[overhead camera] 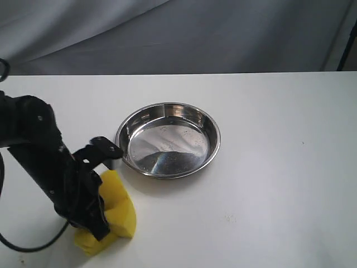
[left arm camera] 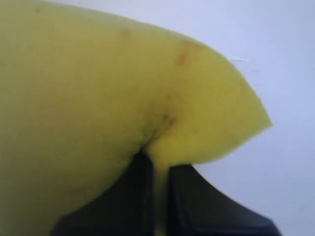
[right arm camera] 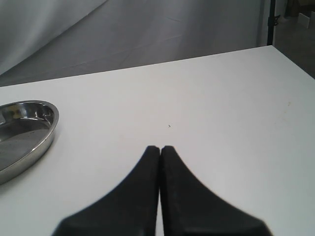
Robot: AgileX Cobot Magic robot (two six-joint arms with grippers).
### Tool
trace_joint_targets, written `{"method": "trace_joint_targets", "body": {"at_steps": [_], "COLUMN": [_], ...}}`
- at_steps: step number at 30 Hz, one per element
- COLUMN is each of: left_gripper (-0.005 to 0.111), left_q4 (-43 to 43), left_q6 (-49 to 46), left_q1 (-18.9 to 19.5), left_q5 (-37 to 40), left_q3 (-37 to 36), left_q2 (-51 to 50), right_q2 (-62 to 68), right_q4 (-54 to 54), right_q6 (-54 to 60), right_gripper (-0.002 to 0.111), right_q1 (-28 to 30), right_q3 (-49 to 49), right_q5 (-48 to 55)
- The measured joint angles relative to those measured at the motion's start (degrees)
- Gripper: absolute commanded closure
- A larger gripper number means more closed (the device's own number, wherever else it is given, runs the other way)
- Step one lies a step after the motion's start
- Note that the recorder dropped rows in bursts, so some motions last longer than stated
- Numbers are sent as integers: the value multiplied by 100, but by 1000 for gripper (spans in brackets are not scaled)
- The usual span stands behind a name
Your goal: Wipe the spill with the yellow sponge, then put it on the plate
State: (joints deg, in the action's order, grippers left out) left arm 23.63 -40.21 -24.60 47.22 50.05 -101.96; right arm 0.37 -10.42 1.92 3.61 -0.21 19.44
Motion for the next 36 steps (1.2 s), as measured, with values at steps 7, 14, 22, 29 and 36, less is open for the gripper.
{"method": "trace_joint_targets", "body": {"at_steps": [7, 14, 22, 29, 36], "left_gripper": [107, 107, 107, 107, 103], "left_q4": [-65, -708, -1598, -1550, -1521], "left_q6": [686, 2058, 3526, 3806, 3823], "left_q1": [-594, -604, -604, -604, -604], "left_q5": [50, 323, 1303, 1443, 1443], "left_q3": [18, 875, 3022, 4409, 5148], "left_q2": [43, 830, 637, -468, -1663], "right_q2": [0, 0, 0, 0, 0], "right_q4": [0, 0, 0, 0, 0], "right_q6": [0, 0, 0, 0, 0], "right_gripper": [108, 108, 108, 108, 108], "right_q1": [0, 0, 0, 0, 0], "right_q3": [0, 0, 0, 0, 0], "right_q5": [0, 0, 0, 0, 0]}}
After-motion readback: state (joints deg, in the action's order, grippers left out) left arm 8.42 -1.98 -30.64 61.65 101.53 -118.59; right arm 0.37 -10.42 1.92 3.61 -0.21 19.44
